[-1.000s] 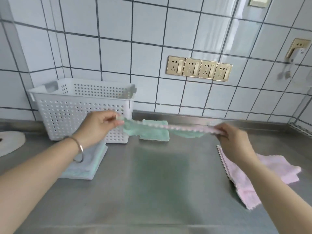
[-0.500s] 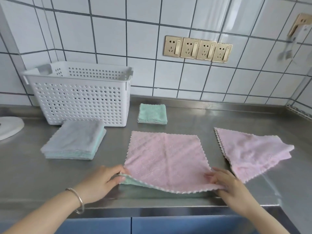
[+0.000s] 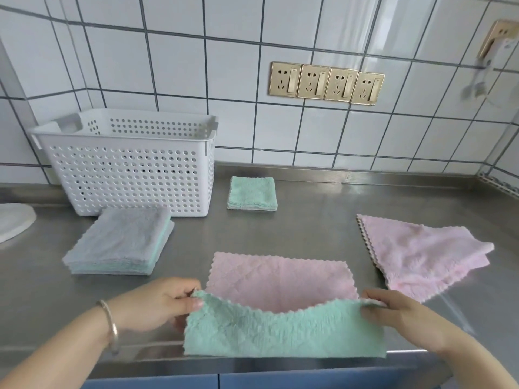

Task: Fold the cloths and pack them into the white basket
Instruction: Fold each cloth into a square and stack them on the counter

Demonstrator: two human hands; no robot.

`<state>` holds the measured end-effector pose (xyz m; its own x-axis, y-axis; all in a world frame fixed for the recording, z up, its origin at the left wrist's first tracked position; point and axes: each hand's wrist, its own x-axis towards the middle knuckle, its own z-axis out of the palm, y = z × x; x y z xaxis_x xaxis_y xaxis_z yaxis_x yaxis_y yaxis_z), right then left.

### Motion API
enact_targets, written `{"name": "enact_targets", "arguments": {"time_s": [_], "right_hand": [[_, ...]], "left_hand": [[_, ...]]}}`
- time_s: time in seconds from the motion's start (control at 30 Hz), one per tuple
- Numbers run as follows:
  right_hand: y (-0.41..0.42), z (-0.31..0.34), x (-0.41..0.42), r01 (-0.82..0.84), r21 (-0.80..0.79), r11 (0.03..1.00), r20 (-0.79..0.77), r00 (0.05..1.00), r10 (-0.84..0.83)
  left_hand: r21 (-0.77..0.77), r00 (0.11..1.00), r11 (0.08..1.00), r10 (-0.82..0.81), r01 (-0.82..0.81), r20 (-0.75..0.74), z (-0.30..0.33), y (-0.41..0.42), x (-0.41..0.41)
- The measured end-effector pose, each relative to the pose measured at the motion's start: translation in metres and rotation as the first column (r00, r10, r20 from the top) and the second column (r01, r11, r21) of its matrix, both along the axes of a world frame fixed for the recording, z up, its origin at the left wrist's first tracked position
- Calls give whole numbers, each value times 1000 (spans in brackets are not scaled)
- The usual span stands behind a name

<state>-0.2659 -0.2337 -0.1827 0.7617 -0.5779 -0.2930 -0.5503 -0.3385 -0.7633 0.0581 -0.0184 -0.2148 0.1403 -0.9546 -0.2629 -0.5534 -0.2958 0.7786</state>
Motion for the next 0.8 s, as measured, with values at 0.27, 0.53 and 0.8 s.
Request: {"name": "enact_targets", "arguments": {"time_s": [0.27,0.53,0.8], "right_hand": [[-36,-33,54,350,-201,915,26,935,-353],[-49,-52,76,430,-288,856,-32,889,-457],[-49,-51,79,404,-348,846,-89,884,-459]], "left_hand": [[-118,844,844,532,-522,70,-23,-67,9],[-170,711,817,567,-552,415,-35,-94,11],[-141,692,830,532,-539,488,-34,-104,12]]}}
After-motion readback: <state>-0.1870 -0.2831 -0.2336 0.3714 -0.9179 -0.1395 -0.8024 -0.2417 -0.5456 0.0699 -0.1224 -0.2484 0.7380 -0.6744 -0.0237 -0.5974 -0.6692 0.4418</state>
